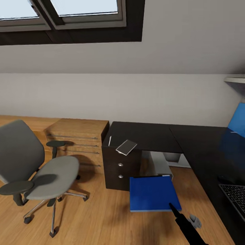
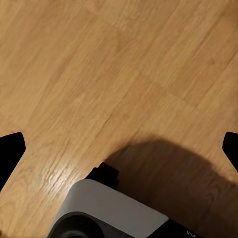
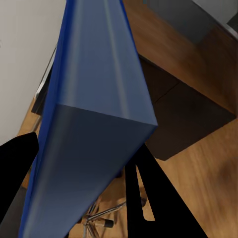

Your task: In the bedroom, organize the workspace by keeping the computer under the desk, ensuring the monitor is on the desk, placing the keyboard on the desk next to the monitor, placing the mouse on the desk next to the keyboard, moving the folder from the swivel chair onto the desk next to the mouse, stacking the notebook on top of the folder with the pen on top of the notebook, and positioning the swivel chair next to the desk.

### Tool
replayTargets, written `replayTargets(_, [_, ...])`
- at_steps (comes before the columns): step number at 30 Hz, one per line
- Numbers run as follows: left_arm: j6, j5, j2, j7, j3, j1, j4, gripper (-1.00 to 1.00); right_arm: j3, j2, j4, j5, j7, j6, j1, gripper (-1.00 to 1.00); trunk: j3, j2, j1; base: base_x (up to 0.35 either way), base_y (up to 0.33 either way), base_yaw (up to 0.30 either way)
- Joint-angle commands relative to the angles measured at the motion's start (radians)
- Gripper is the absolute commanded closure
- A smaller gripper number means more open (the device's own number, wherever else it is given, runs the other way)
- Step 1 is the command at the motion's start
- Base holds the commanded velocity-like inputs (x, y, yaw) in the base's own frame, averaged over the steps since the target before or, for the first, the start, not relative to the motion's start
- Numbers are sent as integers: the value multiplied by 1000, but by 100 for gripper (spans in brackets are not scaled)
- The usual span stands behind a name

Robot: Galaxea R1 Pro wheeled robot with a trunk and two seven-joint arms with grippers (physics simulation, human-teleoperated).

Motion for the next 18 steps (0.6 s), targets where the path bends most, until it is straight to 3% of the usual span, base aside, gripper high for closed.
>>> replayTargets(1, [3,5,1,8,-5,-1,-2,-100,8,-1,1,-8,2,-7,-1,100,2,7,-4,0,0,-8])
replayTargets(18, [2,5,-1,8,-5,-1,-3,-100,8,-2,2,-11,11,-7,-1,100,55,126,-69,0,0,-1])
